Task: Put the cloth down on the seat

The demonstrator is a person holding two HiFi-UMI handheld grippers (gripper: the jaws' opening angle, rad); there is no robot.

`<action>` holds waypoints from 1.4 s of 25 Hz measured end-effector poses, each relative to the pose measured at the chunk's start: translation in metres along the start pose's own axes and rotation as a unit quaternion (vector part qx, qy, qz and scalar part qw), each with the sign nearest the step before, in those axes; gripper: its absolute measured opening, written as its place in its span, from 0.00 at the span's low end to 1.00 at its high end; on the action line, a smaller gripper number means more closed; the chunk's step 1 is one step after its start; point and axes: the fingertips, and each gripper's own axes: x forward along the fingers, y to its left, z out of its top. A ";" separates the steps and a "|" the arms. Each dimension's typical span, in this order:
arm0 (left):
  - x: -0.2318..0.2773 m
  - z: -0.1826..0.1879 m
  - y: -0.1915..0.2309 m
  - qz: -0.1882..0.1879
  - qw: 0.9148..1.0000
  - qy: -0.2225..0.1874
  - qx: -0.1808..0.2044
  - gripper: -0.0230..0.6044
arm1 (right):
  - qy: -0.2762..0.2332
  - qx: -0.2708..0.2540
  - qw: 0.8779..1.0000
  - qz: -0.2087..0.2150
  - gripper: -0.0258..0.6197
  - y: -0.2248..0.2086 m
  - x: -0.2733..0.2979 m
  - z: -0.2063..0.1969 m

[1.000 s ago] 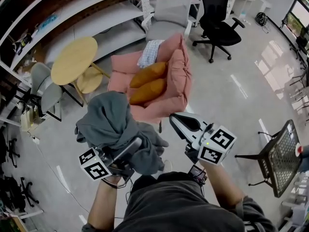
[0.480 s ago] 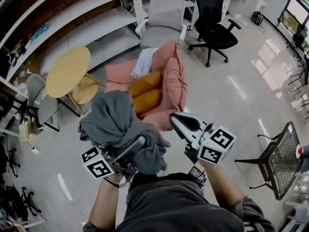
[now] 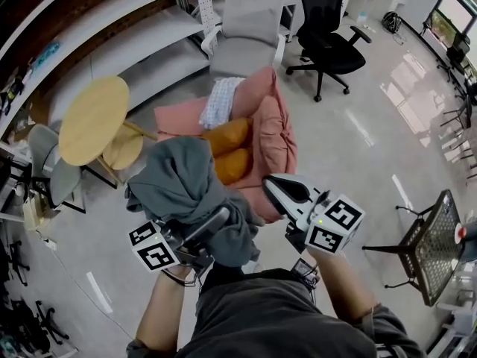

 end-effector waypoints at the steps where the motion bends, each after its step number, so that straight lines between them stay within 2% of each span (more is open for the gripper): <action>1: 0.003 0.006 0.009 -0.002 1.000 0.002 -0.003 0.53 | 0.001 0.002 1.000 -0.003 0.06 -0.006 0.008 0.001; 5: 0.012 0.028 0.044 -0.006 1.000 0.015 -0.008 0.53 | 0.003 0.011 1.000 -0.018 0.06 -0.027 0.037 0.003; 9: 0.025 0.055 0.085 -0.004 0.999 0.039 0.007 0.53 | 0.007 0.021 0.999 -0.033 0.06 -0.050 0.068 0.006; 14: 0.056 0.096 0.152 -0.002 0.995 0.090 0.030 0.53 | 0.008 0.035 0.998 -0.058 0.06 -0.082 0.105 0.015; 18: 0.095 0.121 0.212 -0.005 0.989 0.139 0.051 0.53 | 0.007 0.050 0.995 -0.090 0.06 -0.117 0.119 0.016; 22: 0.139 0.131 0.273 -0.010 0.979 0.193 0.069 0.53 | 0.007 0.074 0.990 -0.118 0.06 -0.157 0.138 0.012; 27: 0.187 0.124 0.352 -0.002 0.964 0.256 0.066 0.53 | 0.014 0.084 0.988 -0.131 0.06 -0.201 0.175 0.007; 32: 0.220 0.111 0.421 0.028 0.942 0.326 0.079 0.52 | 0.030 0.098 0.985 -0.140 0.06 -0.232 0.203 -0.005; 35: 0.240 0.110 0.447 0.024 0.930 0.356 0.092 0.52 | 0.038 0.101 0.984 -0.143 0.06 -0.240 0.210 -0.010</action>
